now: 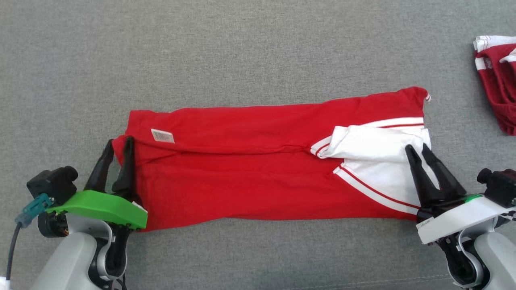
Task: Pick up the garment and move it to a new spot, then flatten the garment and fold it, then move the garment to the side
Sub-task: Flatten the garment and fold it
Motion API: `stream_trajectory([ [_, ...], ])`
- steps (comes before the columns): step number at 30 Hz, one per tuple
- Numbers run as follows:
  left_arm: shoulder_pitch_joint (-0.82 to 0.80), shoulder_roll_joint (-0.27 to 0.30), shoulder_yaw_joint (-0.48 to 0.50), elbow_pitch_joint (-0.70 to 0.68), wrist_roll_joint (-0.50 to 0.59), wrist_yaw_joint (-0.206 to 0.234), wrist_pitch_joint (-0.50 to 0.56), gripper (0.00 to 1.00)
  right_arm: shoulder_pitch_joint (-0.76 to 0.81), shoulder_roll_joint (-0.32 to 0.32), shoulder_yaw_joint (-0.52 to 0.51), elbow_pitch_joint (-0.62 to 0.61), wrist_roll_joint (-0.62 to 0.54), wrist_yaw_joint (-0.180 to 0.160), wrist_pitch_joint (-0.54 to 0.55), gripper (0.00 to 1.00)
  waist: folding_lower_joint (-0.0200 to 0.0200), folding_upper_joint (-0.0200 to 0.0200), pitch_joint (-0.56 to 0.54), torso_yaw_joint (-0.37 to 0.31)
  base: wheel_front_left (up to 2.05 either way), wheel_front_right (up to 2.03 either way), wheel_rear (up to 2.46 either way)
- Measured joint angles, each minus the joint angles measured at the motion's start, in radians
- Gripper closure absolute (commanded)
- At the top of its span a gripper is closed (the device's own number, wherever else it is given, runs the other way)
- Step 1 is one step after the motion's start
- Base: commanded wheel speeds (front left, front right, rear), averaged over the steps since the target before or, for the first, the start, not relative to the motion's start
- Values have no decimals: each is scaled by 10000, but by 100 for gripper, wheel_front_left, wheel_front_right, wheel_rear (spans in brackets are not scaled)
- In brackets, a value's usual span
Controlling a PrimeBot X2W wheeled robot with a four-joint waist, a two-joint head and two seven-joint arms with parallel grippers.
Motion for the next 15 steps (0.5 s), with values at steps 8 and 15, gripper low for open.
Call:
stream_trajectory([
  [8,362,-476,385,-458,1639,750,-700,0,-7,1087,-1730,-280,-2566,0,-71,0,0,0,-347,-68,0,0,0],
  [15,876,-1409,1910,-2240,3939,943,-715,0,211,1979,-2863,-968,-4128,0,-73,0,0,0,-764,-72,0,0,0],
])
